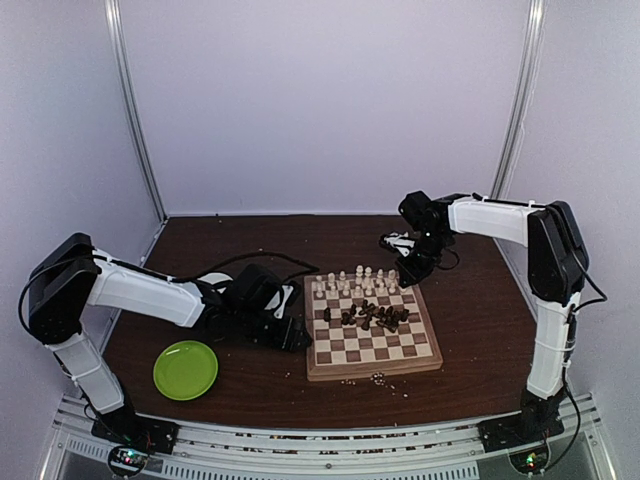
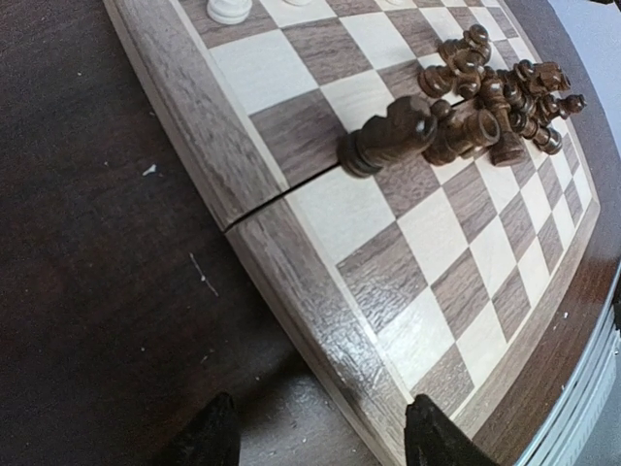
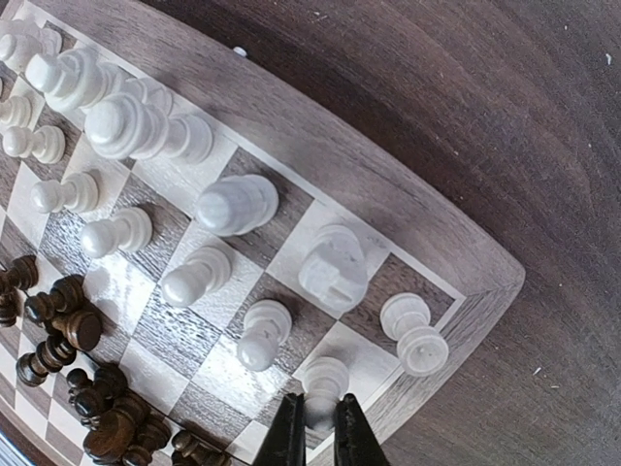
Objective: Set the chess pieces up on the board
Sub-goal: Place the pawn on a2.
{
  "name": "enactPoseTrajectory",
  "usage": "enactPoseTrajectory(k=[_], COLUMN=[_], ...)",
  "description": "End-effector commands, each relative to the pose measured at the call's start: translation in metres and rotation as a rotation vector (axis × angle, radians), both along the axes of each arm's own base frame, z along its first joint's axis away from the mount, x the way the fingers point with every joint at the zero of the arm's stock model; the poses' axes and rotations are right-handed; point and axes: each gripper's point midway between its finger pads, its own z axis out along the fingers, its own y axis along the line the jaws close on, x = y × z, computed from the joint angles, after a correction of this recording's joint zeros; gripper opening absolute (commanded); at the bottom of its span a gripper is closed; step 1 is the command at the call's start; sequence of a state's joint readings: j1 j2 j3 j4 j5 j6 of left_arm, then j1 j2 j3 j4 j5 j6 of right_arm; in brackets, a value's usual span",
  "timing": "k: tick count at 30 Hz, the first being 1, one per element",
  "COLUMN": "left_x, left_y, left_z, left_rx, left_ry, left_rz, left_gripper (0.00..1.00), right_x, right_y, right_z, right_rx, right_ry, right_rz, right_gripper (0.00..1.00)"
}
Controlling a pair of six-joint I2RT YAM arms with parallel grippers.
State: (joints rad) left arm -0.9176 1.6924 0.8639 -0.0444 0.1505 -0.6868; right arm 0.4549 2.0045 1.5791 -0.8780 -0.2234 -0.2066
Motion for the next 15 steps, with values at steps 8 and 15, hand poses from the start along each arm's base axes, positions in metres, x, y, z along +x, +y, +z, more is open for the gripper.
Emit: enactPoseTrajectory(k=[8, 15], left_x=[0.0039, 0.0040], left_y=[-0.0112, -0.0115], left_z=[0.0068, 0.0073], left_rx=[-0.038, -0.037], left_ry=[-0.022, -0.022], left_rz=[-0.010, -0.012], left_gripper=[0.60, 0.60], right_x=[0.0042, 0.0040], right_y=[-0.0056, -0.0098], right_z=[-0.0042, -0.0104], right_rx=[-0.018, -0.029], right_ry=[-0.011, 0.005], right_rz=[-0.016, -0.025], right_gripper=[0.10, 0.11])
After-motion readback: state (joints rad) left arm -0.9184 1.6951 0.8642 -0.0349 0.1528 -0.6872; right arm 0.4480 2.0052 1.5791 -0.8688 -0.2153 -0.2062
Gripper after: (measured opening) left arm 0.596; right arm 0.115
